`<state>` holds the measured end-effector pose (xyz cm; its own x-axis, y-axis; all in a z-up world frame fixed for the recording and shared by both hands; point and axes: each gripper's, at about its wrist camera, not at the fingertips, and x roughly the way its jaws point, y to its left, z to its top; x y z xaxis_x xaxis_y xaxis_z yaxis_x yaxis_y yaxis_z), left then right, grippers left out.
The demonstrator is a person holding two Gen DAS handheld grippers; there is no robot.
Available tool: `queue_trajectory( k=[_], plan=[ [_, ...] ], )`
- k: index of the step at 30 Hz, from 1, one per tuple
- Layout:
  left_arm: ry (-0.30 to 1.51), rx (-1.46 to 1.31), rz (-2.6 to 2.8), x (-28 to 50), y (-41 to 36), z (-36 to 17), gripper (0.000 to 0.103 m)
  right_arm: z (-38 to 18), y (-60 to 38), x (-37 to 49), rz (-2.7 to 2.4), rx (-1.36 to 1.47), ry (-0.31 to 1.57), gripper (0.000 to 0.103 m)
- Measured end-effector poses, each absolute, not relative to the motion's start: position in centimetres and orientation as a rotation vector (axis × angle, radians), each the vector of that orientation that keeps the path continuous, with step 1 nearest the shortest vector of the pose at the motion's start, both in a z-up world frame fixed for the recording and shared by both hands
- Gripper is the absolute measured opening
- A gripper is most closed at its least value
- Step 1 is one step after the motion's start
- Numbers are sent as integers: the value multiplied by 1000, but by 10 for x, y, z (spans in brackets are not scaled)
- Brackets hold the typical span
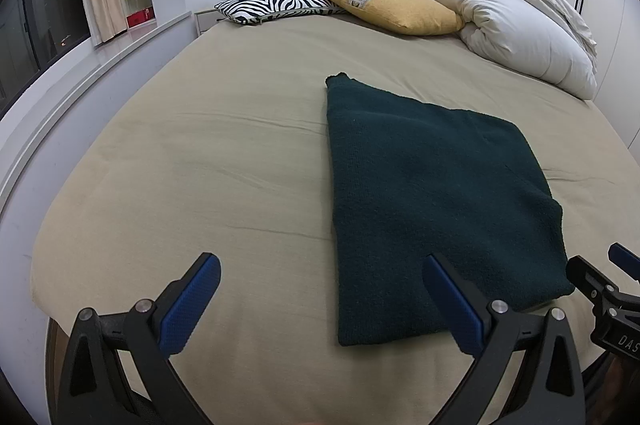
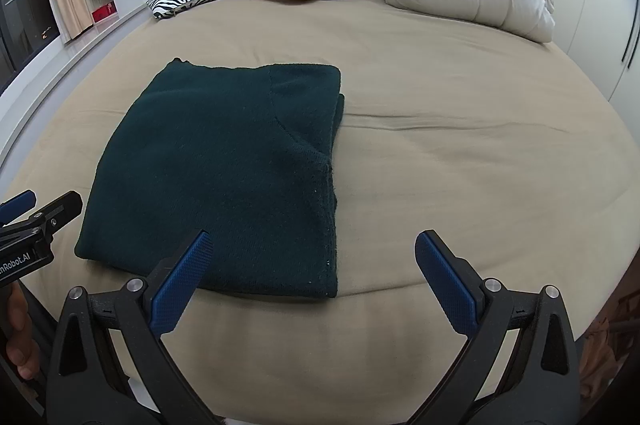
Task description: Fold small clothes
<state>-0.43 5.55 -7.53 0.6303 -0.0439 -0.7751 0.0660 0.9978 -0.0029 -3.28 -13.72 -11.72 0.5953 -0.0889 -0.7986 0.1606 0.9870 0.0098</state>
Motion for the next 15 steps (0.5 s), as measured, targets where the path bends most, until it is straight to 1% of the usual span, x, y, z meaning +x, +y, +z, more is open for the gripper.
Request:
queue_trajectory(
  k=[15],
  plan=[
    [887,27,-62,-4,55,-75,103,-118,-138,-34,-142,94,924,103]
  ],
)
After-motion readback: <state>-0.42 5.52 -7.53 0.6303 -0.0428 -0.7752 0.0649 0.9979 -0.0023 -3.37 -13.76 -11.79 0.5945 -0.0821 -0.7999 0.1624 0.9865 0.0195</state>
